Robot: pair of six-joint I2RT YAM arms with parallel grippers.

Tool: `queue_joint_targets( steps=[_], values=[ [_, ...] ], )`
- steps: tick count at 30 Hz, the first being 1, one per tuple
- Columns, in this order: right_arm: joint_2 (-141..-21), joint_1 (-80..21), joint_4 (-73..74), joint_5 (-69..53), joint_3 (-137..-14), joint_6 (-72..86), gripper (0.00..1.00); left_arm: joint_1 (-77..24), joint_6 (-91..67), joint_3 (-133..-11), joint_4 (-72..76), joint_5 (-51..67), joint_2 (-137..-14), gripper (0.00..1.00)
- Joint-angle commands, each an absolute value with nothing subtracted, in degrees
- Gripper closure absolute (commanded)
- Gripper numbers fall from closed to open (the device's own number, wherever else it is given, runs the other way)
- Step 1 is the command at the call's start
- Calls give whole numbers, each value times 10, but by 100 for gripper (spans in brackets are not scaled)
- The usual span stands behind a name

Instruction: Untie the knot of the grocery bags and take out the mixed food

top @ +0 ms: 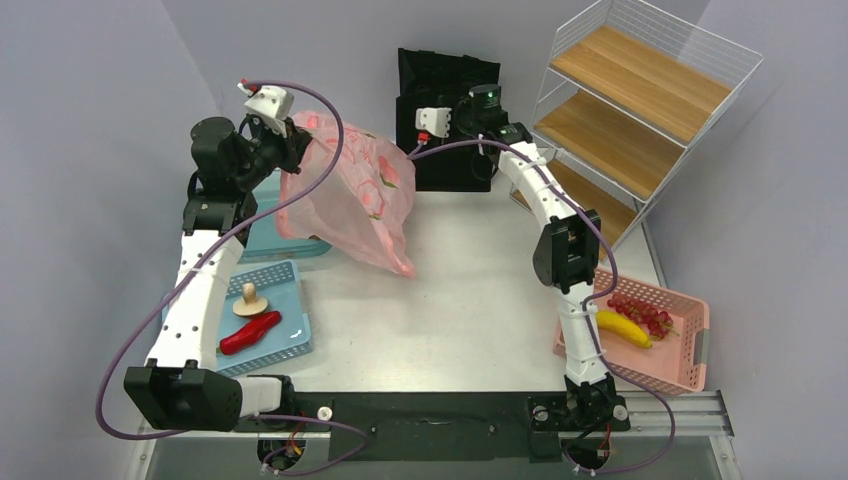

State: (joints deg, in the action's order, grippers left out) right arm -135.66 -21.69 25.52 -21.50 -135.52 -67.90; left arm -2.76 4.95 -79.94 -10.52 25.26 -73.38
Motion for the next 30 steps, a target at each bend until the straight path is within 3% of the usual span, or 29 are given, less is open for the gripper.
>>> queue_joint_targets(
  steps=[1,3,9,11,15,18,22,23,25,27,30],
  values=[
    [-1346,-219,327,-244,-1364,-773,39,-23,43,-798,-84,248,-715,100],
    [-1350,-219,353,-243,-1369,-787,47,-23,44,-797,-83,249,-717,100],
    [-1332,-221,387,-231,-1338,-827,86,-24,37,-800,-76,250,-727,100],
    [-1320,-221,388,-226,-1320,-826,92,-24,37,-802,-76,252,-729,100],
    [-1289,-221,383,-233,-1303,-783,94,-23,43,-807,-74,254,-732,100],
    [-1265,-215,368,-259,-1300,-699,93,-31,71,-826,-97,301,-739,100],
    [-1208,-208,317,-289,-1252,-564,81,-81,162,-841,-188,343,-751,99],
    [-1184,-207,293,-292,-1227,-516,75,-89,180,-847,-205,351,-755,92],
    [-1149,-202,251,-300,-1191,-445,63,-102,202,-854,-220,368,-761,51],
    [-1120,-195,211,-303,-1162,-374,53,-103,181,-869,-190,362,-774,38],
    [-1088,-179,158,-300,-1133,-279,45,-114,159,-925,-156,347,-838,34]
  ],
)
